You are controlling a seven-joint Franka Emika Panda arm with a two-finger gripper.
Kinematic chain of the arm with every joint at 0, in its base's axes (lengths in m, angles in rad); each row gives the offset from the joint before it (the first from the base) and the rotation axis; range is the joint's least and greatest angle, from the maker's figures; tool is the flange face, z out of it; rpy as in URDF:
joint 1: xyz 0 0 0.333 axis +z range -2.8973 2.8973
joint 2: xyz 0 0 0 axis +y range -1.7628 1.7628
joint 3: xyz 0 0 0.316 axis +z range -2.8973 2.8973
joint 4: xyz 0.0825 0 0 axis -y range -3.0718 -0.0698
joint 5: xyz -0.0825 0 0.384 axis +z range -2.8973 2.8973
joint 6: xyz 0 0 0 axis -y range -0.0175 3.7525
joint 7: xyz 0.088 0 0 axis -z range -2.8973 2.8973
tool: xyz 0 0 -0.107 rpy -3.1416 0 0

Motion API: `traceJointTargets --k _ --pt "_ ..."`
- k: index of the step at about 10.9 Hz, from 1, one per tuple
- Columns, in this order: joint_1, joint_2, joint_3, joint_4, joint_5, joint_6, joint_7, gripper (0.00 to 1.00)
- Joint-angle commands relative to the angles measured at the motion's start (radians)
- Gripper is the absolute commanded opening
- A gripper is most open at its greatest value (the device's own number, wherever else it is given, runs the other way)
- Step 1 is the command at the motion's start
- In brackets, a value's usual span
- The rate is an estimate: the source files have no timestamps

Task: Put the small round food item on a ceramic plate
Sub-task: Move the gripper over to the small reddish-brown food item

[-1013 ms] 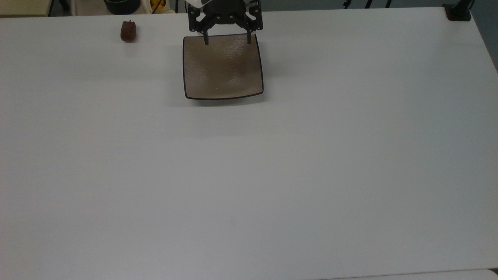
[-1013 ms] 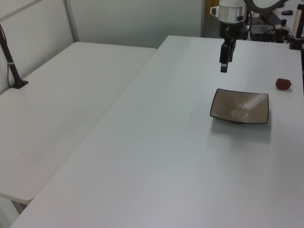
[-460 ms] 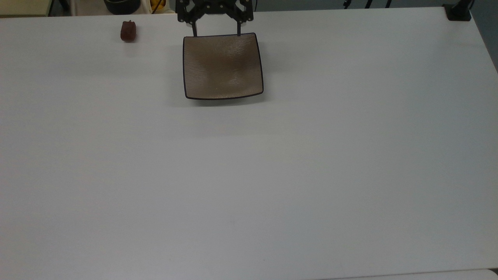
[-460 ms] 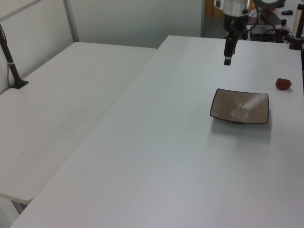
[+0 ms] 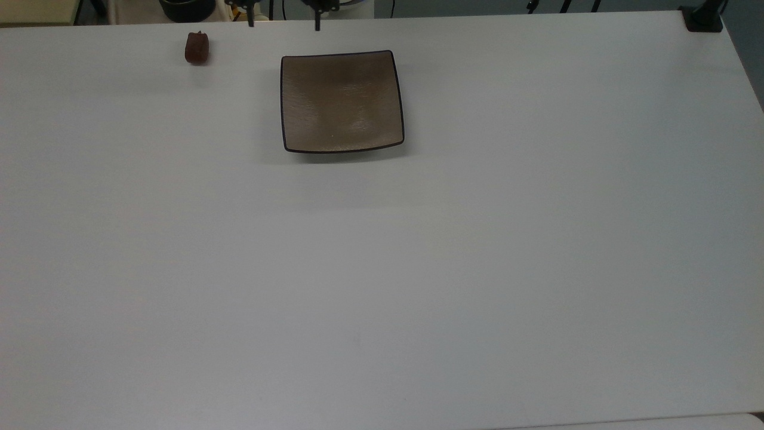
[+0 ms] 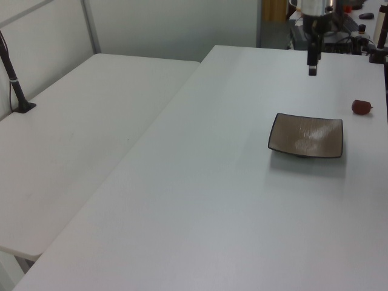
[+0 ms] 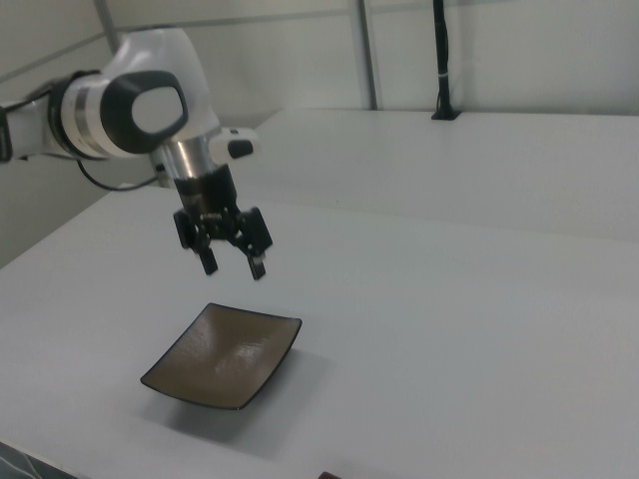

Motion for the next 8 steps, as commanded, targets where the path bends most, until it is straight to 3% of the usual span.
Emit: traceJointTargets --k 1,3,8 --pt "-0.002 -0.023 -0.073 -0.148 -0.085 0.063 -0.022 1.0" --pt "-0.002 -0.02 -0.119 -0.209 -0.086 0.114 -0.071 1.0" --pt "-0.011 -0.014 -0.299 -0.329 -0.089 0.152 -0.231 1.0"
